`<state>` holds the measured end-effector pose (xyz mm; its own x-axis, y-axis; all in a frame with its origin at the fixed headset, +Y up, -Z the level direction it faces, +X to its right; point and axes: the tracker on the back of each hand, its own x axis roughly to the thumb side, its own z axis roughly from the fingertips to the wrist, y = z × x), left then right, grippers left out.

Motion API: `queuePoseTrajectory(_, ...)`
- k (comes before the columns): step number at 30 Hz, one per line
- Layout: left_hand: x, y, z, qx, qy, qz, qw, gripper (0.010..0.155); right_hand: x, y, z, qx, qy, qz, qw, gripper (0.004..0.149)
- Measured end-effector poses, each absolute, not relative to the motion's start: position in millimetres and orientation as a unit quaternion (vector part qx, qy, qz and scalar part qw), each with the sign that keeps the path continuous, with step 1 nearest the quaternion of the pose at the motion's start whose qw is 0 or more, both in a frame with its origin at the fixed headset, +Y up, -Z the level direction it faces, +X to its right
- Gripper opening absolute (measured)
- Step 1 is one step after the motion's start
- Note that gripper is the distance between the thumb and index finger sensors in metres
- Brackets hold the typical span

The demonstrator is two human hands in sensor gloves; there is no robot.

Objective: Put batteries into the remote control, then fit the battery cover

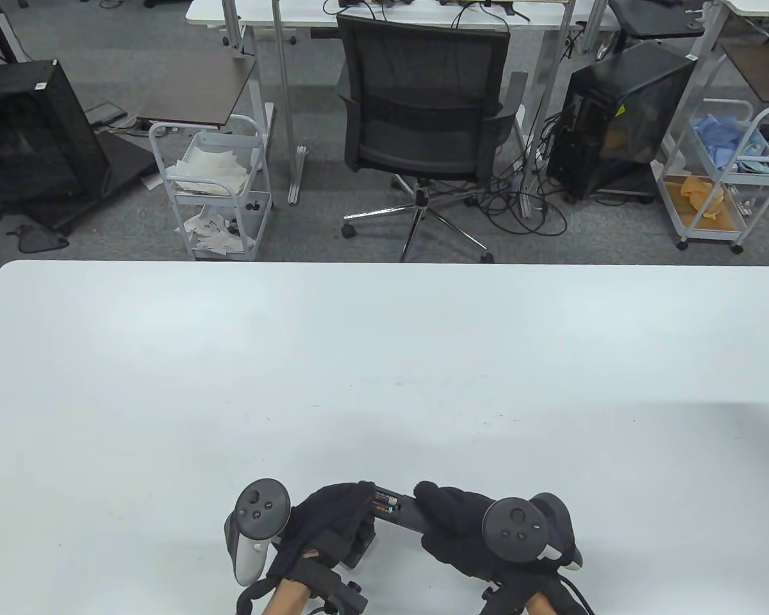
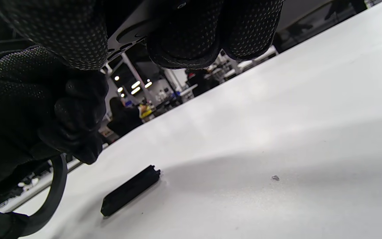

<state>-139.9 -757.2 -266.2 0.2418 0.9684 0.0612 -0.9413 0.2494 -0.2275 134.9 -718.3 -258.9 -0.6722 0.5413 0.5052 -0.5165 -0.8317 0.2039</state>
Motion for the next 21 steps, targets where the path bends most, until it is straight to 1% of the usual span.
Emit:
queuePoseTrajectory(1,-139.3,-758.5,-266.7,-0.075,-0.096,0.617,0.778,0.048,134.7,-718.2,-258.9,0.284,0.02,0.916,0.283,0.071)
queuePoseTrajectory(5,-139.8,-761.3,-268.3,-0.081,-0.111,0.617,0.775,0.049,134.5,-718.4,-258.4,0.283,0.013,0.919,0.274,0.072)
queuePoseTrajectory(8,-141.2,-758.4,-267.2,-0.074,-0.123,0.63,0.763,0.055,137.8,-716.5,-258.8,0.28,0.004,0.917,0.283,0.072)
queuePoseTrajectory(11,-146.1,-750.4,-264.9,-0.054,-0.125,0.6,0.788,0.057,142.8,-715.2,-260.2,0.273,-0.004,0.917,0.292,0.072)
queuePoseTrajectory(12,-148.7,-747.1,-263.9,-0.051,-0.122,0.58,0.803,0.056,144.1,-715.3,-260.8,0.27,-0.006,0.917,0.292,0.072)
queuePoseTrajectory(17,-156.5,-737.3,-262.2,-0.087,-0.094,0.446,0.886,0.056,145.2,-716.9,-262.5,0.265,-0.005,0.921,0.287,0.072)
queuePoseTrajectory(21,-148.6,-738.5,-263.0,-0.123,-0.091,0.357,0.921,0.061,146.4,-717.3,-263.8,0.26,-0.003,0.922,0.286,0.072)
